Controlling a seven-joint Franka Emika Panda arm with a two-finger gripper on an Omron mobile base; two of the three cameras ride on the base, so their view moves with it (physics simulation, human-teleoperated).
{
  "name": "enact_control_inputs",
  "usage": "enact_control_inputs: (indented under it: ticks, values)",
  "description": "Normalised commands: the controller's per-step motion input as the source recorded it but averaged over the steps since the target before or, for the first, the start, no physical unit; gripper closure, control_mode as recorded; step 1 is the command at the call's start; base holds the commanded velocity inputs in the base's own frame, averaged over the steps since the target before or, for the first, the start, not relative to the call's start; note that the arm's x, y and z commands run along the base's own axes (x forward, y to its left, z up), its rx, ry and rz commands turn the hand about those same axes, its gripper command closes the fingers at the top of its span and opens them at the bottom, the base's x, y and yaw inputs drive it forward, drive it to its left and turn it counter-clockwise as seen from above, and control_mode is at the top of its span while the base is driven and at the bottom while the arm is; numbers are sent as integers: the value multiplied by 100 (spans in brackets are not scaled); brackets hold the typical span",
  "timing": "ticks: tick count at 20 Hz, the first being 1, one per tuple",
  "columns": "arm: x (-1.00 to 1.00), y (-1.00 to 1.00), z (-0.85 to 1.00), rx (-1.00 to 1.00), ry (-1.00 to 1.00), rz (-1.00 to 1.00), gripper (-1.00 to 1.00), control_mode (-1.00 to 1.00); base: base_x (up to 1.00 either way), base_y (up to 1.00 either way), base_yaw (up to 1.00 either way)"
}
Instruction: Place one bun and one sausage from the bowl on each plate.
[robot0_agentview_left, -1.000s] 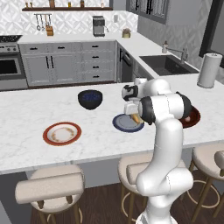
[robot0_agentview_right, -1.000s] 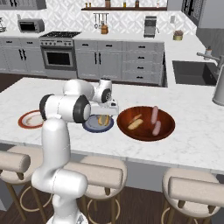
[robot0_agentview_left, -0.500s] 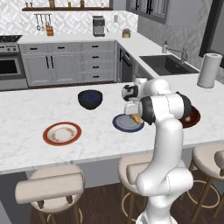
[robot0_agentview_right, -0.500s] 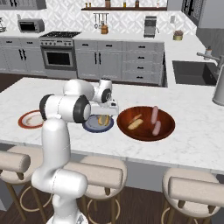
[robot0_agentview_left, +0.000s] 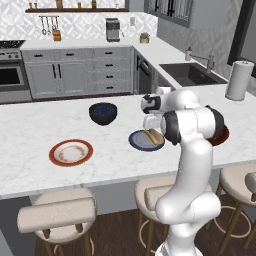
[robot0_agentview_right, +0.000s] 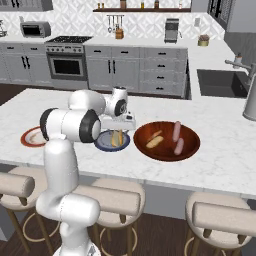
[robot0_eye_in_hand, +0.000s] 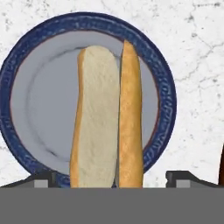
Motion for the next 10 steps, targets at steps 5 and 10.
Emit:
enact_control_inputs:
  ticks: [5, 10]
  values:
    - [-56, -36, 58, 0, -5, -3, -100, -100, 0, 0, 0]
    - [-42, -91, 53, 0, 0, -5, -100, -100, 0, 0, 0]
